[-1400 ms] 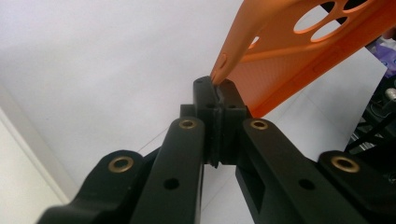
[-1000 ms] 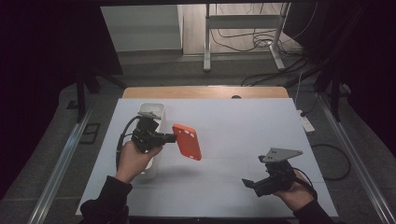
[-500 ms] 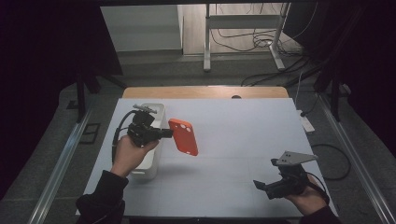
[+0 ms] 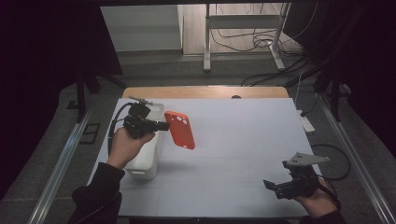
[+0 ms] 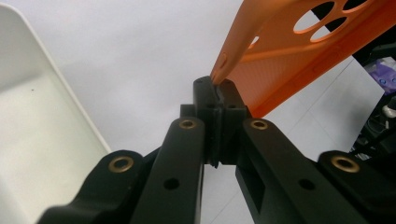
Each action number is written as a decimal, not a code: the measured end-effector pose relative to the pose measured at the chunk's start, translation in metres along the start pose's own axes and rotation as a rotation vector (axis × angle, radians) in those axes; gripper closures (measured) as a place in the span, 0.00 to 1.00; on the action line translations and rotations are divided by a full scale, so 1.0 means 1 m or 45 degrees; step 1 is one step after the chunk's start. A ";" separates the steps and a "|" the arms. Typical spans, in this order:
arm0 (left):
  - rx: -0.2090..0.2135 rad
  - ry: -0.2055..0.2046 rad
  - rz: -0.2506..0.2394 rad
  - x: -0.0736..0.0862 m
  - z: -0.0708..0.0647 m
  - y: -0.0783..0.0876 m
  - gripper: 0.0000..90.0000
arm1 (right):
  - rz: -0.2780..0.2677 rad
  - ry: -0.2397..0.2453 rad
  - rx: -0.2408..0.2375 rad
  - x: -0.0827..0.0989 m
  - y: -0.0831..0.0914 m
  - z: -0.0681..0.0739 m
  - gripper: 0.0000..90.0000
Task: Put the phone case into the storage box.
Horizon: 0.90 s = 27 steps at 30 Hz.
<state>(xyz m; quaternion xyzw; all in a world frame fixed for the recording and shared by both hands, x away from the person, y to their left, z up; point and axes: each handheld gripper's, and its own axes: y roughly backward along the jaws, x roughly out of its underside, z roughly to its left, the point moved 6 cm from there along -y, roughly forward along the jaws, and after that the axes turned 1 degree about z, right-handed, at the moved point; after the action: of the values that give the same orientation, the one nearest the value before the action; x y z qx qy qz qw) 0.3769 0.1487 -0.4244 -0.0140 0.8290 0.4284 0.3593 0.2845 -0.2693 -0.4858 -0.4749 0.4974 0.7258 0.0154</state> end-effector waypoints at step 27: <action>-0.101 0.089 0.012 -0.026 0.036 0.031 0.99 | -0.005 -0.097 0.085 0.014 0.016 -0.017 0.00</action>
<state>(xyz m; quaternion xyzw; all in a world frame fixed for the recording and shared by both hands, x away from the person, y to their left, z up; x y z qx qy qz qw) 0.4073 0.1867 -0.4007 -0.0395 0.8234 0.4619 0.3272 0.2800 -0.2961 -0.4856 -0.4472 0.5195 0.7263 0.0516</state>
